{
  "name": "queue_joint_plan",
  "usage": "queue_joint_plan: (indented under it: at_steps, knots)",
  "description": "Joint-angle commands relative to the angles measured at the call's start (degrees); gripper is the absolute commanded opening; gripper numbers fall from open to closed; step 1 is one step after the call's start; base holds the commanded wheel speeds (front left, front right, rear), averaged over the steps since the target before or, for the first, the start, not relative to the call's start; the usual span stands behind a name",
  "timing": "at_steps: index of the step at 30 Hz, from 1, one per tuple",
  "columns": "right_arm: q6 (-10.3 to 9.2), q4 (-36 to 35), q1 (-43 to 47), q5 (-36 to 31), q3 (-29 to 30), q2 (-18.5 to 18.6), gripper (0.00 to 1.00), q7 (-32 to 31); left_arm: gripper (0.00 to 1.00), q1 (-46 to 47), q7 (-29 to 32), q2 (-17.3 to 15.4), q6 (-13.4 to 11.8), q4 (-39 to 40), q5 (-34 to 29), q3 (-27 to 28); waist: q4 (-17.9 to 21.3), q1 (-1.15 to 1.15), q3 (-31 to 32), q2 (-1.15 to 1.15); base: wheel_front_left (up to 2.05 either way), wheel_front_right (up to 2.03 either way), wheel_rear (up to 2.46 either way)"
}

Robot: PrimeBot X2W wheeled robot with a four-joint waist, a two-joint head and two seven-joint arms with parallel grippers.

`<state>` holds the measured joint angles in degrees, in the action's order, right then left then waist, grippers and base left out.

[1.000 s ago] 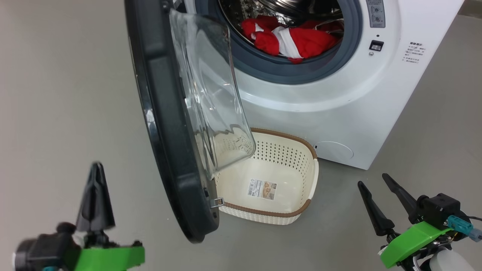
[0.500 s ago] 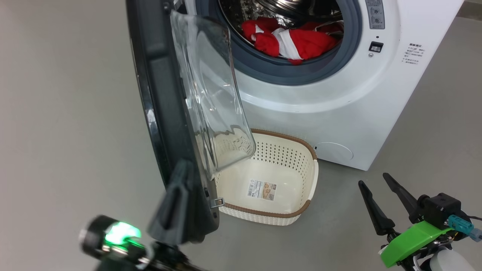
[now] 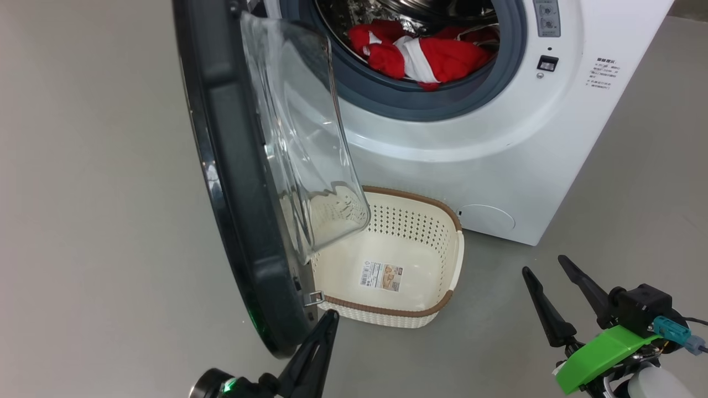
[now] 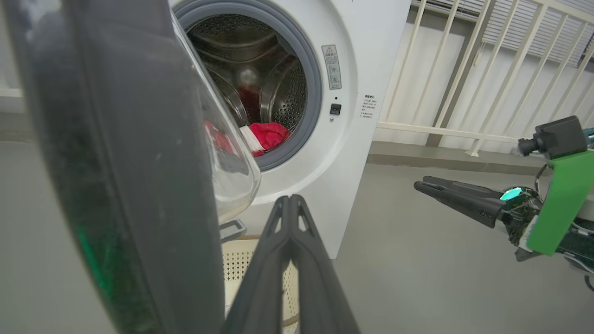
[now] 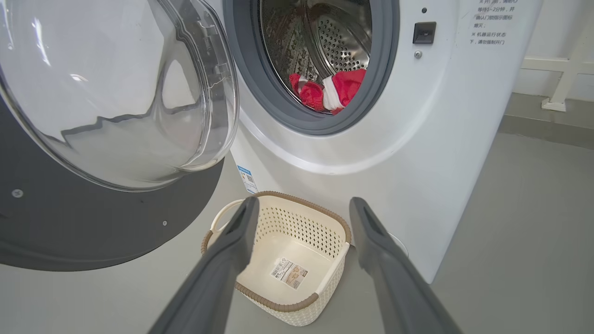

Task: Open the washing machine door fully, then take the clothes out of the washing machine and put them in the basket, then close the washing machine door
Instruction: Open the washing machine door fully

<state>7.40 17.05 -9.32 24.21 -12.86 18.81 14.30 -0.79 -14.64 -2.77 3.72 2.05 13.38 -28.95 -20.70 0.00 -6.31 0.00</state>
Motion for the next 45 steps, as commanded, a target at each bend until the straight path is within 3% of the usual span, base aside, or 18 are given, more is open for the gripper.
queue_joint_plan:
  at_steps: [1, 7, 23, 33, 45]
  knots:
    - [0.09, -1.14, -0.68, -0.12, -1.44, 0.63, 1.0, 0.7, 0.0, 2.05, -0.36, -0.1, -0.8, 0.28, 0.73, 1.65, 0.18, 0.0, 0.07, 0.0, 0.0, 0.0, 0.0]
    - [0.09, -1.11, -0.45, 0.08, -1.53, 0.74, 1.0, 0.7, 0.0, 3.03, -0.36, -0.1, -2.84, 0.62, 2.98, 3.21, 0.21, 0.0, 0.04, 0.0, 0.0, 0.0, 0.0]
    - [0.09, -1.59, -0.44, -0.03, -1.2, 0.41, 1.0, 0.7, 0.0, 3.37, -0.36, -0.1, -4.8, -2.01, 2.88, 7.74, -0.88, 0.0, -0.12, 0.0, 0.0, 0.0, 0.0]
    - [0.09, -1.67, -0.38, -0.06, -1.38, 0.55, 1.0, 0.7, 0.0, 2.66, -0.36, -0.25, -7.42, -1.85, 0.68, 14.92, -1.84, 0.0, -0.47, 0.0, 0.0, 0.0, 0.0]
    - [0.09, -1.79, -1.08, 0.05, -1.58, 1.22, 1.0, 0.7, 0.0, 5.39, -0.36, -2.89, -7.25, -5.67, -0.76, 23.8, -2.36, 0.0, -1.83, 0.0, 0.0, 0.0, 0.0]
